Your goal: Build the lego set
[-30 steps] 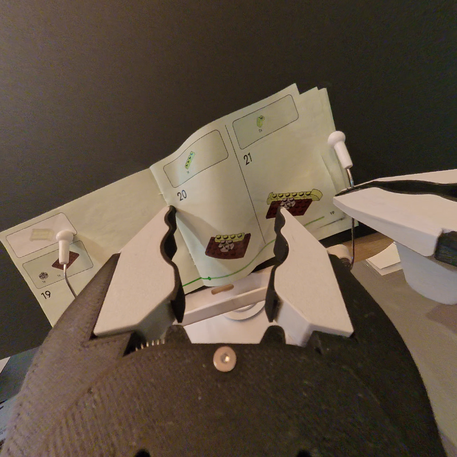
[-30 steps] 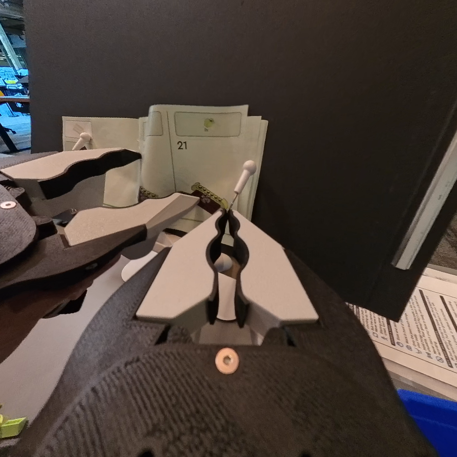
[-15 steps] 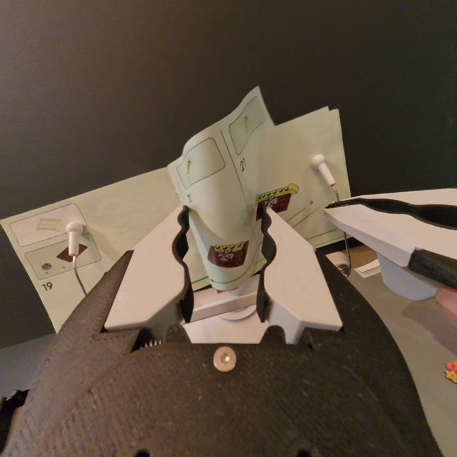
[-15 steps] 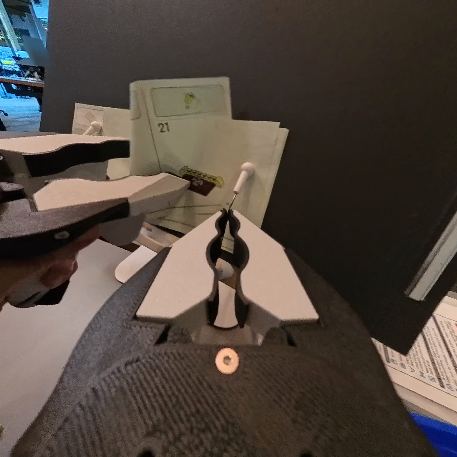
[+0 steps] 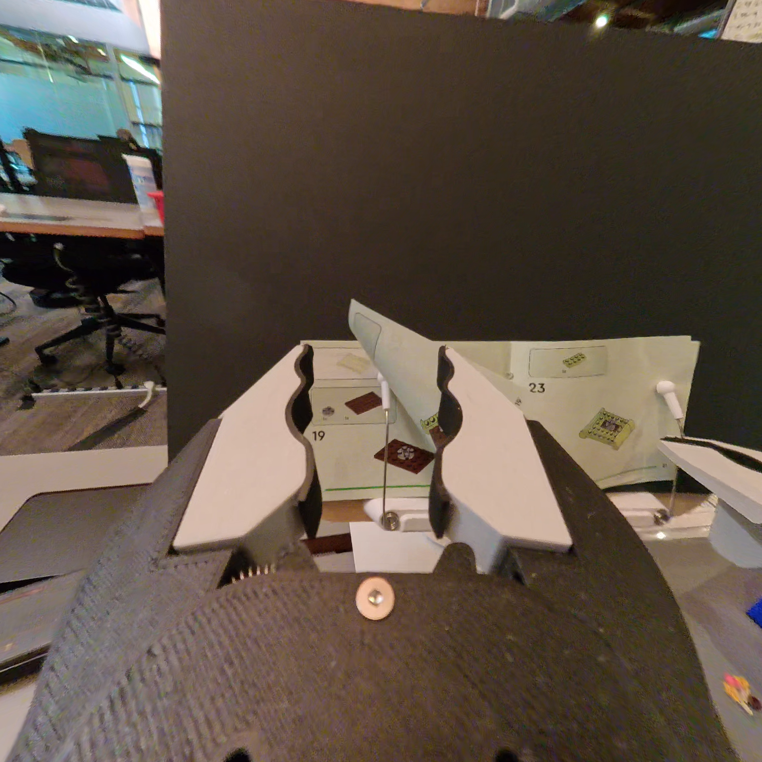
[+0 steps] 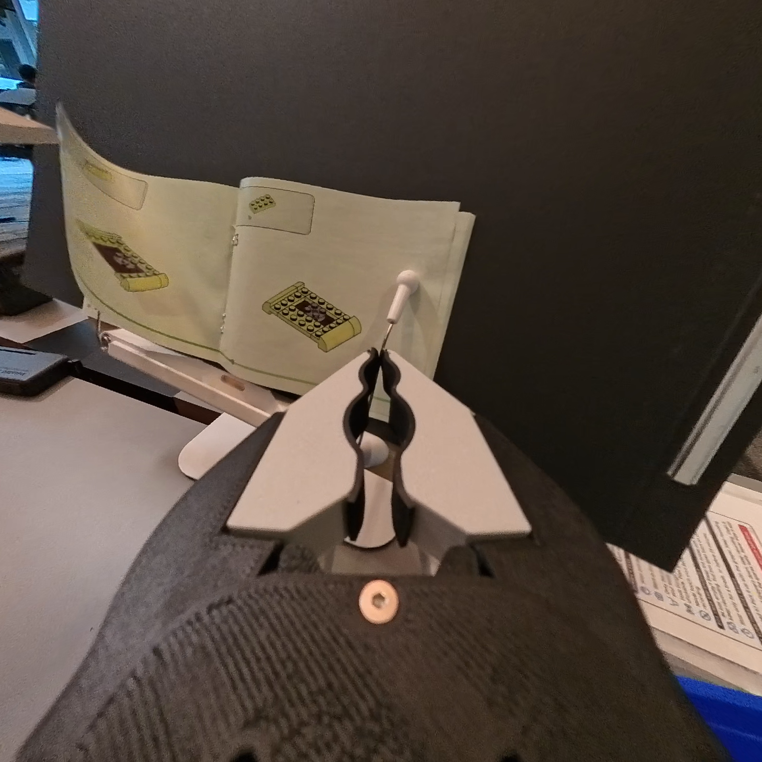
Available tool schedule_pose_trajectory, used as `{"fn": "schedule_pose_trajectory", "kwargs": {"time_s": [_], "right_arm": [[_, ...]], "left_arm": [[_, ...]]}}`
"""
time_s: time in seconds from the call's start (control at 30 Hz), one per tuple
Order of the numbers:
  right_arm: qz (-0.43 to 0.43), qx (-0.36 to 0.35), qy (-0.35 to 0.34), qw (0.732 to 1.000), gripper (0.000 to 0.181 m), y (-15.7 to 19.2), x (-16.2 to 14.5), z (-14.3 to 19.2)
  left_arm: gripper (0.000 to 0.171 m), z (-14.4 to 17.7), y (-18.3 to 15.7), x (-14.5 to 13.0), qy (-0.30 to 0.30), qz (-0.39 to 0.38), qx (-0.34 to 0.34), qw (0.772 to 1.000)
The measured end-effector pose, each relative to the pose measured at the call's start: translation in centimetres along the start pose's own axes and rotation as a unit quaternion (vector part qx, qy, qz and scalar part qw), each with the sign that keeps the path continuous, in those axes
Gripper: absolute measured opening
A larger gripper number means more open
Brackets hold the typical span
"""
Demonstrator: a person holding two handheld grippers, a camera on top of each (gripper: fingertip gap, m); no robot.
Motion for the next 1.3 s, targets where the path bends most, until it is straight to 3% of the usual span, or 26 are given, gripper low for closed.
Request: {"fn": "schedule_pose_trajectory", "kwargs": {"time_s": [0.13,0.3,0.47,0.57,0.63,0.7,0.77,0.87,1.03,1.17,1.23,1.3], "right_arm": [[0.048,-0.015,0.028,0.998,0.009,0.0,0.8,0.4],[0.064,-0.004,-0.018,0.998,0.018,1.1,4.4,2.0],[0.043,0.087,-0.047,0.994,0.025,3.9,7.2,1.7],[0.122,0.155,-0.004,0.98,0.036,6.1,9.6,-0.4],[0.222,0.175,0.001,0.959,0.04,7.1,11.7,-1.6],[0.334,0.24,0.001,0.912,0.046,8.8,12.5,-2.2],[0.409,0.343,0.044,0.844,0.049,10.9,10.9,-2.2],[0.437,0.415,0.131,0.787,0.049,11.9,9.2,-2.5],[0.474,0.413,0.111,0.77,0.072,12.6,11.1,-4.0],[0.484,0.459,0.133,0.733,0.076,13.2,11.3,-5.1],[0.467,0.495,0.166,0.713,0.066,13.1,11.2,-5.2],[0.454,0.511,0.195,0.703,0.027,12.5,11.4,-5.4]], "left_arm": [[0.055,-0.1,-0.4,-1.3,0.077,0.036,-0.071,0.994],[0.056,1.2,-1.0,-1.1,0.106,0.073,-0.166,0.978],[0.058,3.5,-1.1,0.1,0.133,0.049,-0.233,0.962],[0.06,3.4,-1.2,-1.4,0.166,0.034,-0.254,0.952],[0.06,3.2,-1.6,-2.7,0.186,0.03,-0.277,0.942],[0.058,2.7,-1.7,-3.9,0.201,0.035,-0.295,0.933],[0.052,2.6,-1.8,-4.7,0.214,0.045,-0.317,0.923],[0.044,2.2,-1.4,-5.1,0.221,0.053,-0.317,0.921],[0.028,2.2,-1.5,-4.8,0.208,0.043,-0.322,0.923],[0.024,2.3,-1.6,-5.2,0.21,0.029,-0.332,0.919],[0.027,2.2,-1.4,-5.3,0.21,0.03,-0.334,0.918],[0.031,1.7,-0.7,-4.9,0.195,0.04,-0.31,0.929]]}}
Point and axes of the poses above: each gripper's, where its closed fingertips meet, z back along the fingers, x out of its top, y = z × x across the jaws, the point moved 5 cm from there along z, back along the fingers, and after that the axes turned 8 degrees about z, right-handed, at the moved point
